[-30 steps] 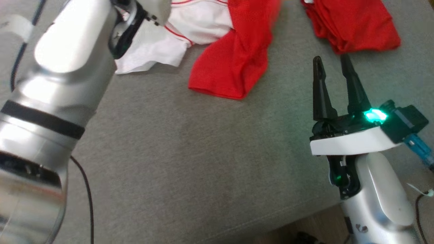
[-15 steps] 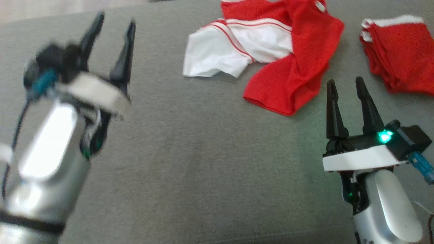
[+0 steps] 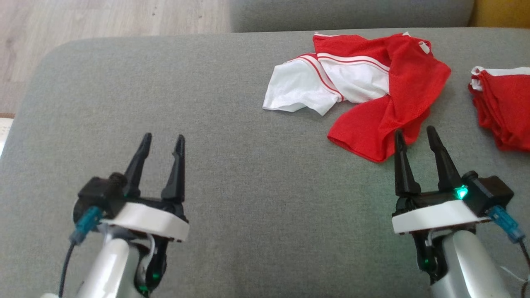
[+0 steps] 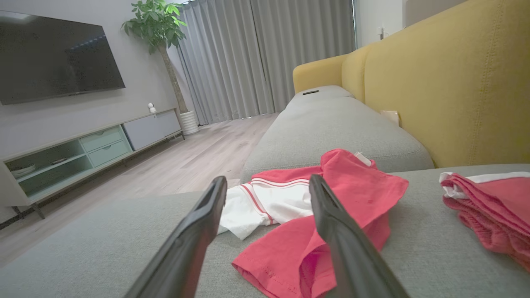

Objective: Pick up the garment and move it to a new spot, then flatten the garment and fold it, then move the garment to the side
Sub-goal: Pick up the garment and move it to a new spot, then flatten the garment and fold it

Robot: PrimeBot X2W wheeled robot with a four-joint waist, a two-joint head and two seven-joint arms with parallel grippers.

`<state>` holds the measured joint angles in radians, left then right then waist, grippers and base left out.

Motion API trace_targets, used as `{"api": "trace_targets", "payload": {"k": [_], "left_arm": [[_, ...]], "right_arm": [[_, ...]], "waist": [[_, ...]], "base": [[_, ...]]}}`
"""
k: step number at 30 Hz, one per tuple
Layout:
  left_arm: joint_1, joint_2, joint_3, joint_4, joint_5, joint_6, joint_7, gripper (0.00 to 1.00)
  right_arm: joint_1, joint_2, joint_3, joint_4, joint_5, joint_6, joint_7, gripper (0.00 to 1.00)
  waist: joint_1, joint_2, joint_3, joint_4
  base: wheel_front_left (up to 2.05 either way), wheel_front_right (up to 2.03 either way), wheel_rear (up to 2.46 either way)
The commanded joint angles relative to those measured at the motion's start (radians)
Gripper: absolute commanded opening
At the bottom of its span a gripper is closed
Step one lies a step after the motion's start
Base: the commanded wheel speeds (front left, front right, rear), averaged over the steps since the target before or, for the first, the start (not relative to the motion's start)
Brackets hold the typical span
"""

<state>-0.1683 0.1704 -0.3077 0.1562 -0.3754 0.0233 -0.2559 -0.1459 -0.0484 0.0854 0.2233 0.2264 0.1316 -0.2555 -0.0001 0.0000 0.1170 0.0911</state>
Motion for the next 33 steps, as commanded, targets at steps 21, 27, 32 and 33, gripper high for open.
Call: {"api": "trace_targets", "payload": {"k": [21,27,32,33], "left_arm": [[-0.055,-0.117,0.104,0.011,0.12,-0.134,-0.006,1.0],[-0.061,-0.12,0.083,0.011,0.086,-0.136,-0.006,1.0],[-0.067,-0.12,0.062,0.009,0.068,-0.126,-0.006,1.0],[-0.069,-0.12,0.059,0.008,0.065,-0.124,-0.006,1.0]], "right_arm": [[-0.332,-0.055,0.188,0.239,-0.201,-0.001,0.18,1.0],[-0.468,-0.13,0.213,0.457,-0.229,-0.001,0.219,1.0],[-0.546,-0.15,0.217,0.595,-0.24,-0.001,0.258,1.0],[-0.561,-0.154,0.218,0.618,-0.245,-0.001,0.262,1.0]], "waist": [[0.0001,0.0,0.098,0.203],[0.0001,0.0,0.127,0.272],[0.0001,0.0,0.152,0.299],[0.0001,0.0,0.157,0.302]], "base": [[0.0,0.0,0.0],[0.0,0.0,0.0],[0.0,0.0,0.0],[0.0,0.0,0.0]]}}
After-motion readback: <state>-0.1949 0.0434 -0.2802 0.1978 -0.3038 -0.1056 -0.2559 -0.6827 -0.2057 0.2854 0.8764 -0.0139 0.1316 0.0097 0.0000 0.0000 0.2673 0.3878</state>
